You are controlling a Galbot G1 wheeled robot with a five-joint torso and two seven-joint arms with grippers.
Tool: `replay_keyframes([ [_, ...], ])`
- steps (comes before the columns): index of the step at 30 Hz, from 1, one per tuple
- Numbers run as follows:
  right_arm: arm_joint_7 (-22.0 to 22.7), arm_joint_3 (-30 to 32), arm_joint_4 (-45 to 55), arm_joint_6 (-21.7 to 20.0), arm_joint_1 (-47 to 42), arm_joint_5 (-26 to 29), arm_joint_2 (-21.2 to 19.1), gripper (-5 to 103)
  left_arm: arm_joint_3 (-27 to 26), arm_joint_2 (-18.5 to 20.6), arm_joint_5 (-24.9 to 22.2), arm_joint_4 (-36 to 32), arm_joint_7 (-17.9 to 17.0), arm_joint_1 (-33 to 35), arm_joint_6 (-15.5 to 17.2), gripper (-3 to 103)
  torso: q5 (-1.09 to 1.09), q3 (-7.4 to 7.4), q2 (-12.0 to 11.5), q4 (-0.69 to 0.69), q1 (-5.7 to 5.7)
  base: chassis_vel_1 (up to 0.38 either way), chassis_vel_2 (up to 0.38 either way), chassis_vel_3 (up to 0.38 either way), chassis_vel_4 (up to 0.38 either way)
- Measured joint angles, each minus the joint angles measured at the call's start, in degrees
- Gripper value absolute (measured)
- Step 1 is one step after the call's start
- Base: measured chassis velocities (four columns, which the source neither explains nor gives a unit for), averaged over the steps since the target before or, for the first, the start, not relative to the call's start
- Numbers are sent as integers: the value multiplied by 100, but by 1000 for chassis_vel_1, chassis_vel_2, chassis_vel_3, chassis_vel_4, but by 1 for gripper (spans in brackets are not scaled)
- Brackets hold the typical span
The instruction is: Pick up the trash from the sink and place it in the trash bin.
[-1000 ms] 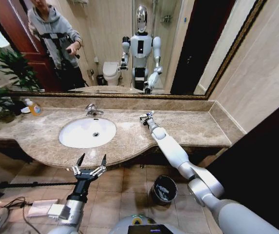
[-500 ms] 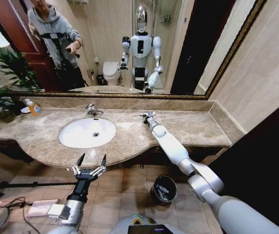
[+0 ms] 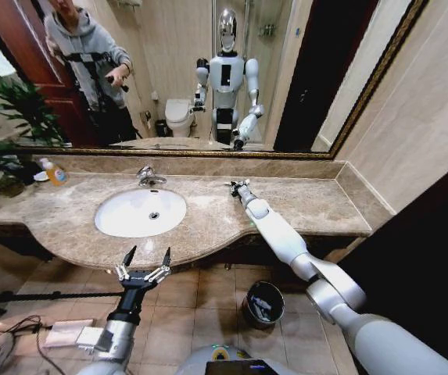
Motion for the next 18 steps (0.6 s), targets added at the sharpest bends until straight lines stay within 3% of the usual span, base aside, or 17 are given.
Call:
replay_keyframes([
  [5, 0, -79, 13, -11, -29, -4, 17, 37, 0, 0, 0, 0, 0, 0, 0, 100, 0, 0, 0, 0, 0, 0, 0, 0, 0],
  [9, 0, -94, -33, -11, -15, -21, 61, 41, 0, 0, 0, 0, 0, 0, 0, 100, 0, 0, 0, 0, 0, 0, 0, 0, 0],
  [11, 0, -103, -141, 6, 50, -47, 119, 58, 0, 0, 0, 0, 0, 0, 0, 100, 0, 0, 0, 0, 0, 0, 0, 0, 0],
  [13, 0, -106, -192, 21, 76, -63, 144, 58, 0, 0, 0, 0, 0, 0, 0, 100, -1, 0, 0, 0, 0, 0, 0, 0, 0],
  [16, 2, -122, -417, 105, 188, -125, 247, 74, 0, 0, 0, 0, 0, 0, 0, 100, 0, 0, 0, 0, 0, 0, 0, 0, 0],
  [18, 4, -119, -538, 151, 250, -153, 297, 80, 0, 0, 0, 0, 0, 0, 0, 100, -1, 0, 0, 0, 0, 0, 0, 0, 0],
])
